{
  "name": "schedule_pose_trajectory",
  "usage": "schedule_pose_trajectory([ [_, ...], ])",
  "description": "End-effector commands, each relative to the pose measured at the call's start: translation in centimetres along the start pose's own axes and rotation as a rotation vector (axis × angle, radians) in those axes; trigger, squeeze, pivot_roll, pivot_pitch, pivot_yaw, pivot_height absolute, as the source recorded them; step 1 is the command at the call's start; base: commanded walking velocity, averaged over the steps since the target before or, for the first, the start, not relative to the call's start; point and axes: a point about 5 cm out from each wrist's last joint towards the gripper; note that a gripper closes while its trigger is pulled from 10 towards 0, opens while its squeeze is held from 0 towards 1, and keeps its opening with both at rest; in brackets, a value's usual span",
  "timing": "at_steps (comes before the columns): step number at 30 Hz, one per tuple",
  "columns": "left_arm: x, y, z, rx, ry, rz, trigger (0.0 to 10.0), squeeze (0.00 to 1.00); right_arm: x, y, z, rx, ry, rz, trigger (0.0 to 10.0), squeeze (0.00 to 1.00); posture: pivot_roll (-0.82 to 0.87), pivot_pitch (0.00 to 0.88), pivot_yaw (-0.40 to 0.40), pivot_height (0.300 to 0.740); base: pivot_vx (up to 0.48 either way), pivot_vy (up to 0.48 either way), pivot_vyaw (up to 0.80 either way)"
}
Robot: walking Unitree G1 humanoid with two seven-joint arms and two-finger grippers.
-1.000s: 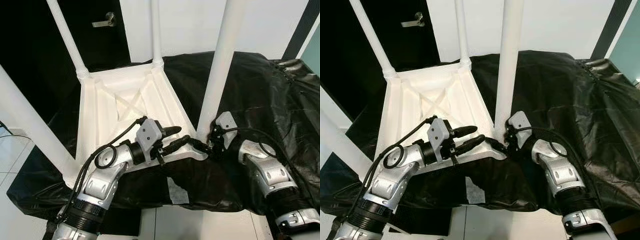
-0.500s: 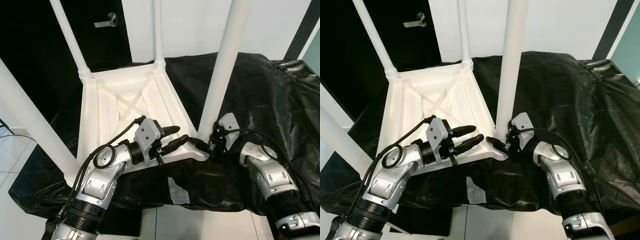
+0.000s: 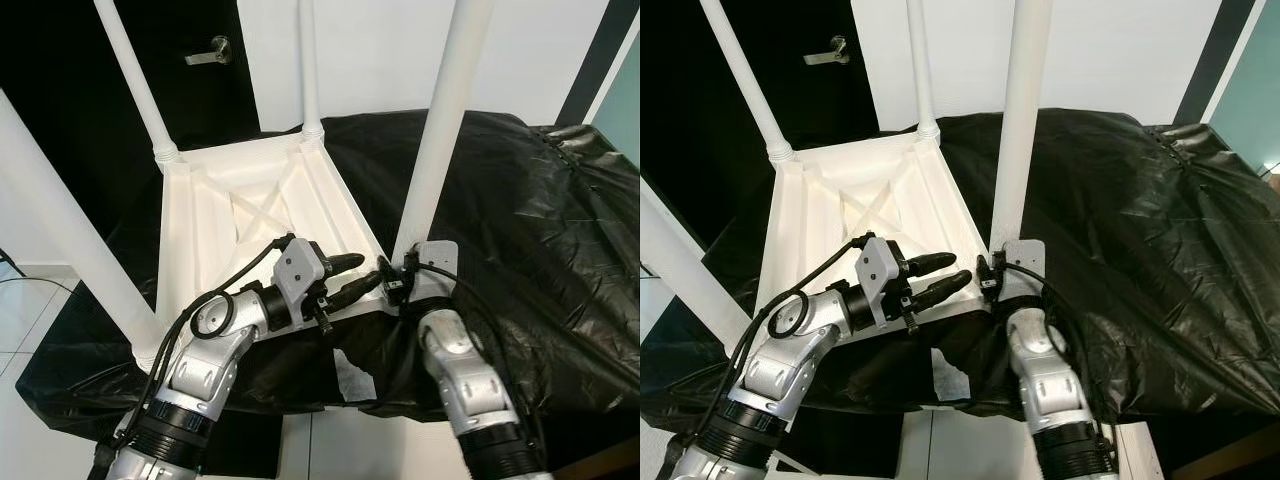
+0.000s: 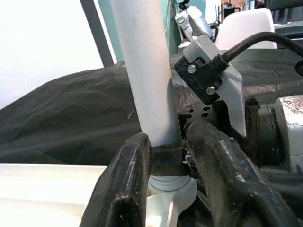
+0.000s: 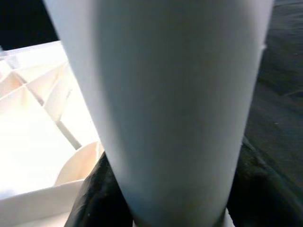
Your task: Building children table
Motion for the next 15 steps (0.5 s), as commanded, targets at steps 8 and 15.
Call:
schedule_pose_trajectory([
  [8,-0.15,-0.24,0.08,-0.031,0.009,-0.005,10.0,0.0,-1.67,-0.62,0.61,-0.094,0.083,-0.011,10.0,0.0,-0.05,0.0,0.032,0.74,0.0,0.0,0.0],
  [15,-0.15,-0.33,0.09,-0.026,0.007,-0.004,10.0,0.0,-1.0,-0.52,0.62,-0.067,0.049,-0.008,10.0,1.0,-0.04,0.0,0.025,0.74,0.0,0.0,0.0],
])
Point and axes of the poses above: a point about 5 cm out from each wrist's last joint towards the gripper, its own z axis pointing back from the gripper into the wrist, its own x axis along the axis of the wrist's last joint, y = z × x, and after that the axes turned 12 degrees about -z, right-handed
